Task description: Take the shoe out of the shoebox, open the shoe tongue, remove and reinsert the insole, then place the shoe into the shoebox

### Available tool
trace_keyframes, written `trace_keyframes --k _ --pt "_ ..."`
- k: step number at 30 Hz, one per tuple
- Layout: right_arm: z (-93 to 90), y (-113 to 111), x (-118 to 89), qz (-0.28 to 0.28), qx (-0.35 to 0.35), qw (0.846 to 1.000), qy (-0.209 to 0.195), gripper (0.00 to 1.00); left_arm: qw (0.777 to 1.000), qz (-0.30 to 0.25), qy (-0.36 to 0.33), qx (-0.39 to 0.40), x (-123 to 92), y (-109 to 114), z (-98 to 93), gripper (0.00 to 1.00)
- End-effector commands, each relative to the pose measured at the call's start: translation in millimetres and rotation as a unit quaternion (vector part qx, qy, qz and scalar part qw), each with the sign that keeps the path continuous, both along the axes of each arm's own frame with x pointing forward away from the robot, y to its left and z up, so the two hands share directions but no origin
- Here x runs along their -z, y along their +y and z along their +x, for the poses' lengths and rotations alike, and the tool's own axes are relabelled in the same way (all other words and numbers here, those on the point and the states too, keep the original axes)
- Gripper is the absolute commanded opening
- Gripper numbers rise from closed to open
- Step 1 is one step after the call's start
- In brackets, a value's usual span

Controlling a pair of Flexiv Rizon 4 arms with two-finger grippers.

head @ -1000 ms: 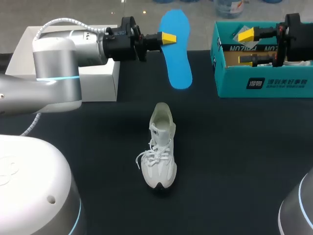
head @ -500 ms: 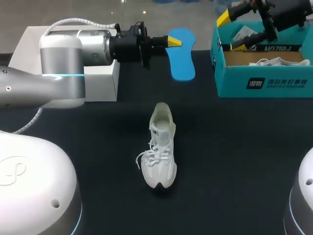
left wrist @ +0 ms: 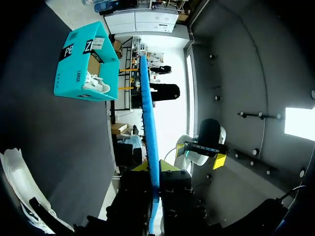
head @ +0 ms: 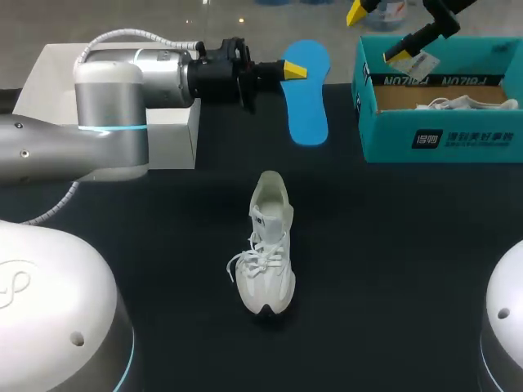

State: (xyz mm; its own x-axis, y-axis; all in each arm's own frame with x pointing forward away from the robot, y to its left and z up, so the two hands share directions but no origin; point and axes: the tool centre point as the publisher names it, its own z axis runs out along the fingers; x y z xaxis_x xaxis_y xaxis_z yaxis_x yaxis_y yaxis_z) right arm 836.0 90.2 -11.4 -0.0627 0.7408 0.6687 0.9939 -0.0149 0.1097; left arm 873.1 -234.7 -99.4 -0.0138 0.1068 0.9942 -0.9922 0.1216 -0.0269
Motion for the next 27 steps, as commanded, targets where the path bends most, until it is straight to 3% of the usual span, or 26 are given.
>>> trace_keyframes --k 1,11,27 --pt "13.2 21 -2 -0.103 -0.002 0.995 0.01 1.0 1.0 0.002 -0.001 0.001 1 -3 1.5 0.0" --pt "17.7 45 -1 -0.204 0.017 0.979 0.023 1.0 1.0 0.017 -0.014 0.004 2 -6 4.0 0.0" --pt "23.1 60 -11 -0.273 0.031 0.961 0.026 1.0 0.999 0.031 -0.016 0.007 6 1 2.6 0.0"
